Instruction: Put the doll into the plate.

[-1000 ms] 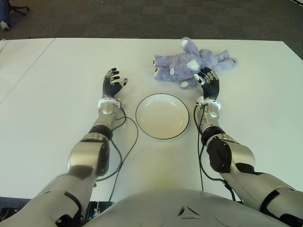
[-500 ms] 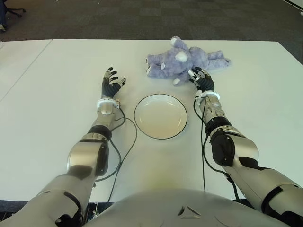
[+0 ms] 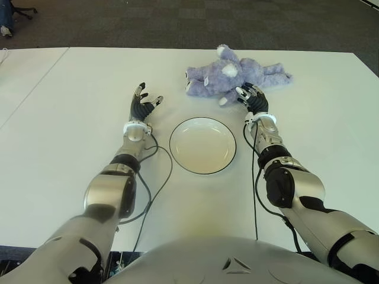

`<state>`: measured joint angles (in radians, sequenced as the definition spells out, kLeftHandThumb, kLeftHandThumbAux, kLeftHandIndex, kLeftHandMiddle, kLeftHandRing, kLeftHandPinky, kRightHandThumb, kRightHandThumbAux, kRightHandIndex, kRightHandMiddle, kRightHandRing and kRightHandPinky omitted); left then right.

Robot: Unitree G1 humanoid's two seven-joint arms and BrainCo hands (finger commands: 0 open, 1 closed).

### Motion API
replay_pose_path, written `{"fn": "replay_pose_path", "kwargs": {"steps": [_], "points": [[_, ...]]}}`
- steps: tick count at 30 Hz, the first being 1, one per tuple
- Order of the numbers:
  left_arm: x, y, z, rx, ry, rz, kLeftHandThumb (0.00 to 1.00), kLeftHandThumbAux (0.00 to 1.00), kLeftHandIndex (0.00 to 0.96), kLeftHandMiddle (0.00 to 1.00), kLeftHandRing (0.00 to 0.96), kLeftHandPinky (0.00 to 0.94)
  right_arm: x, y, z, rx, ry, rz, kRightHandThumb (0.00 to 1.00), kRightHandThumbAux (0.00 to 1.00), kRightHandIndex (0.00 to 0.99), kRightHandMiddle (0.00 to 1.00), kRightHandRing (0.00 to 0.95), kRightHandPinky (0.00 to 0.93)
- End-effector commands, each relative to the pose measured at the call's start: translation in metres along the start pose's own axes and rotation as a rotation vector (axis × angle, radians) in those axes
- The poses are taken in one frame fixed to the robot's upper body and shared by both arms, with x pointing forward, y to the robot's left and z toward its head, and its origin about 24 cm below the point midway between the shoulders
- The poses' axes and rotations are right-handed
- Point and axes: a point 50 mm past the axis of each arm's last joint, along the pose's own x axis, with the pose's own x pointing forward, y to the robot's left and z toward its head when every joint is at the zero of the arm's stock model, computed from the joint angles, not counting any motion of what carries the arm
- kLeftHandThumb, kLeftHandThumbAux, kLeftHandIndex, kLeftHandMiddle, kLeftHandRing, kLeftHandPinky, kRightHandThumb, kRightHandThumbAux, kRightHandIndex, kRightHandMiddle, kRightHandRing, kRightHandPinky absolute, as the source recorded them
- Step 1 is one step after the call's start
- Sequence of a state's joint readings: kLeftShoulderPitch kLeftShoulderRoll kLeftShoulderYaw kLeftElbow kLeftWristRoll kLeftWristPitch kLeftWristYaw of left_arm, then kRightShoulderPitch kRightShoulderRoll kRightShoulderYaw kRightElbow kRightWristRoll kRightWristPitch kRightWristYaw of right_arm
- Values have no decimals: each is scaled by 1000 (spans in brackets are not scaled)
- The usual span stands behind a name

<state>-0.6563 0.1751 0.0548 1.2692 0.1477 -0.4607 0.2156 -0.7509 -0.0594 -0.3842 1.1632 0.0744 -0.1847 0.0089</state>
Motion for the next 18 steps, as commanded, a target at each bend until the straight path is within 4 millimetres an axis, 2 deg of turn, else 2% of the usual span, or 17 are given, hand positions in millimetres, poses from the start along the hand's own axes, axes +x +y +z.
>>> {"fn": "replay_pose_path", "kwargs": {"steps": [1,6,12,18], "points": [[-12,-19,-23,70,116,-140,194,655,60,138,197,285,-41,-15,-86,-4,148,-151,22,790,215,227,230,251],[-9,-20,-16,85,84,-172,200,662,62,173,236,305,-41,-13,-85,-13,144,-144,24,779,217,232,241,262],[-7,-19,-14,101,71,-202,177,655,49,147,210,259,-41,-11,-85,-17,146,-141,26,773,218,237,244,262],[-6,-18,-11,105,55,-221,171,645,29,143,217,293,-41,-11,-86,-17,149,-138,20,770,218,247,257,283]]}}
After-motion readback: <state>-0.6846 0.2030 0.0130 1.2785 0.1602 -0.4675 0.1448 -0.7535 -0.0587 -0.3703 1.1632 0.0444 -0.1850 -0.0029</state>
